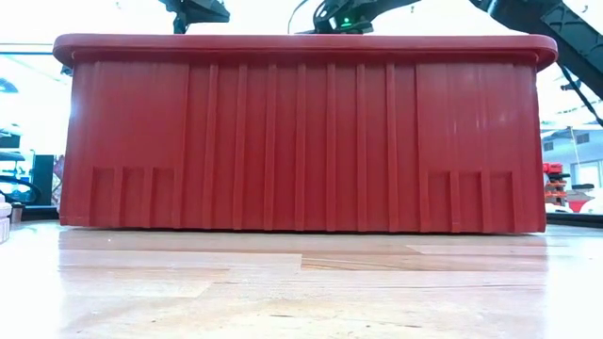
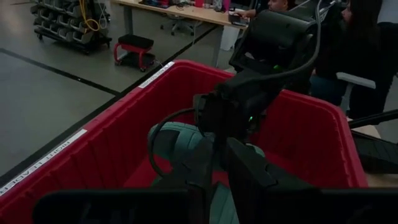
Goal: Pick and place slides into bin
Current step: Put the green slide into the red bin
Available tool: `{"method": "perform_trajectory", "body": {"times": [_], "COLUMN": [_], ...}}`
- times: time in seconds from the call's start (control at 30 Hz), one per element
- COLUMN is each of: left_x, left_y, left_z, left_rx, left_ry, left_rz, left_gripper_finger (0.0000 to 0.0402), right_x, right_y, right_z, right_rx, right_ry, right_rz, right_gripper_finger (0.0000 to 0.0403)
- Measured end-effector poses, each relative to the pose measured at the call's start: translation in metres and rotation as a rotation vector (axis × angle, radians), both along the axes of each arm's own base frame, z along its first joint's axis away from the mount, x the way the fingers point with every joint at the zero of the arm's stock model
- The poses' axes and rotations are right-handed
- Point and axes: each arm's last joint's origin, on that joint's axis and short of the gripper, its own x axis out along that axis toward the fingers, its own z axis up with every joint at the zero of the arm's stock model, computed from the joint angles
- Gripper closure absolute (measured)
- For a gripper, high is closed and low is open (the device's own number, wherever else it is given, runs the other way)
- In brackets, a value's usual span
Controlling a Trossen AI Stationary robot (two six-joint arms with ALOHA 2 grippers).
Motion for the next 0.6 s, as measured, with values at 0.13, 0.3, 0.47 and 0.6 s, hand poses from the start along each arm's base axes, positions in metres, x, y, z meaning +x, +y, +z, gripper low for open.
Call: {"method": "perform_trajectory", "body": {"times": [0.13, 0.3, 0.47, 0.6], "left_x": [0.000, 0.000, 0.000, 0.000], "left_y": [0.000, 0.000, 0.000, 0.000], "left_z": [0.000, 0.000, 0.000, 0.000], "left_rx": [-0.003, -0.010, -0.012, -0.013], "left_ry": [-0.001, -0.002, -0.001, 0.000], "left_rz": [0.001, 0.003, 0.003, 0.003], "left_gripper_finger": [0.0350, 0.0353, 0.0354, 0.0358], "right_x": [0.003, 0.012, 0.013, 0.016], "right_y": [0.000, 0.000, 0.003, 0.002], "right_z": [-0.002, -0.010, -0.014, -0.023], "right_rx": [-0.007, -0.006, 0.005, 0.041], "right_ry": [-0.014, -0.044, -0.031, -0.023], "right_rz": [0.007, 0.019, 0.024, 0.029], "right_gripper_finger": [0.0318, 0.0318, 0.0318, 0.0318]}}
